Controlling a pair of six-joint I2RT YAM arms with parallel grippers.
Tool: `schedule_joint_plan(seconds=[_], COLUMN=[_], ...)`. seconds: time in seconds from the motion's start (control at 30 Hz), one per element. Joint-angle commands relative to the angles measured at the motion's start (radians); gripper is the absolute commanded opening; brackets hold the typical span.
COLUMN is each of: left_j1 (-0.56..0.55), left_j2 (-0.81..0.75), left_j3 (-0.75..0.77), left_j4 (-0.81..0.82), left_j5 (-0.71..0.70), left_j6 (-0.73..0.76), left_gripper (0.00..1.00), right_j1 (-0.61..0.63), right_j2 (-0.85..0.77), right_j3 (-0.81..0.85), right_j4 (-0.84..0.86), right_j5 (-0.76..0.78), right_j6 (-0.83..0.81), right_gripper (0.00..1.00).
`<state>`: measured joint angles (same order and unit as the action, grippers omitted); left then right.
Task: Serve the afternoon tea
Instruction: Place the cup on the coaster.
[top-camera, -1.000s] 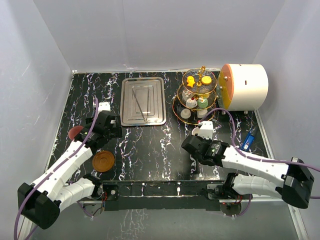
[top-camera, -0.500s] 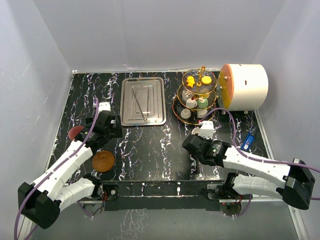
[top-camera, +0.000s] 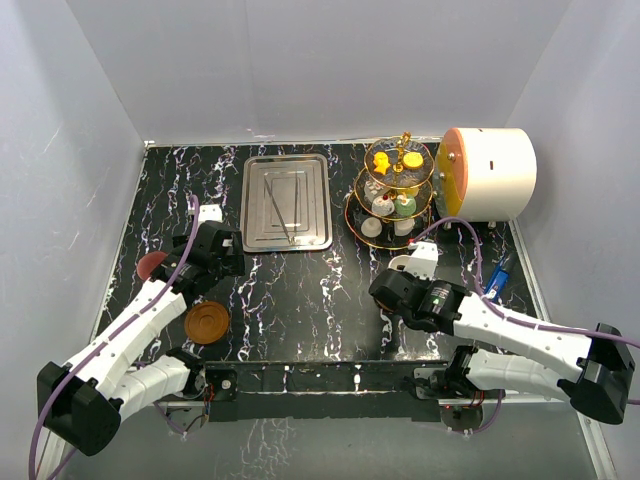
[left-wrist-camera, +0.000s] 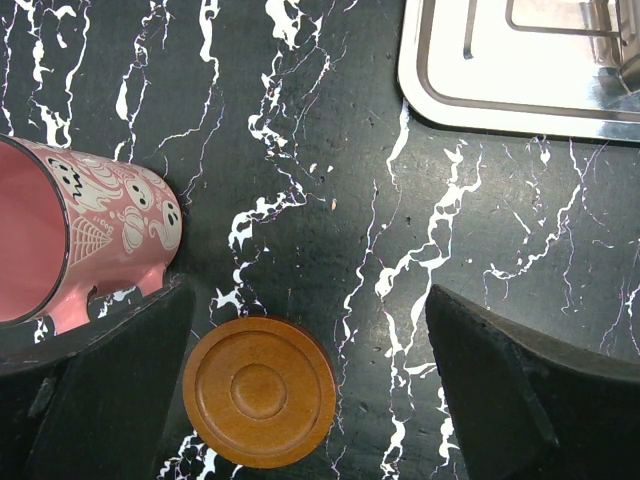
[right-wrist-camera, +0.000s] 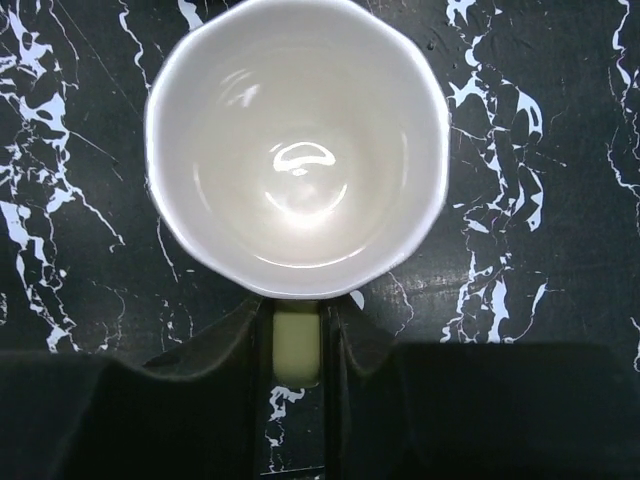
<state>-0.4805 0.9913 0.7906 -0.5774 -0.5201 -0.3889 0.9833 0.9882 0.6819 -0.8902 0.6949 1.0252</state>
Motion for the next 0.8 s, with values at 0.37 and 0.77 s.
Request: schedule_joint_plan(seconds=[0.37, 0.77], left_j1=[0.003, 0.003], left_j2=[-0.008, -0.004], left_j3=[0.029, 0.032], left_j4=[-0.014, -0.013], left_j5=[-0.015, -0.014], left_j6=[0.005, 0.007], left_gripper=[0.99, 0.99], right_j1=[-0.003, -0.003], right_j2=[0.004, 0.035], right_j3=[0.097, 0.099], right_j4=[-0.052, -0.034], right_j5=[-0.021, -0.041], right_j6=[0.034, -0.005], right_gripper=[0.15, 0.29])
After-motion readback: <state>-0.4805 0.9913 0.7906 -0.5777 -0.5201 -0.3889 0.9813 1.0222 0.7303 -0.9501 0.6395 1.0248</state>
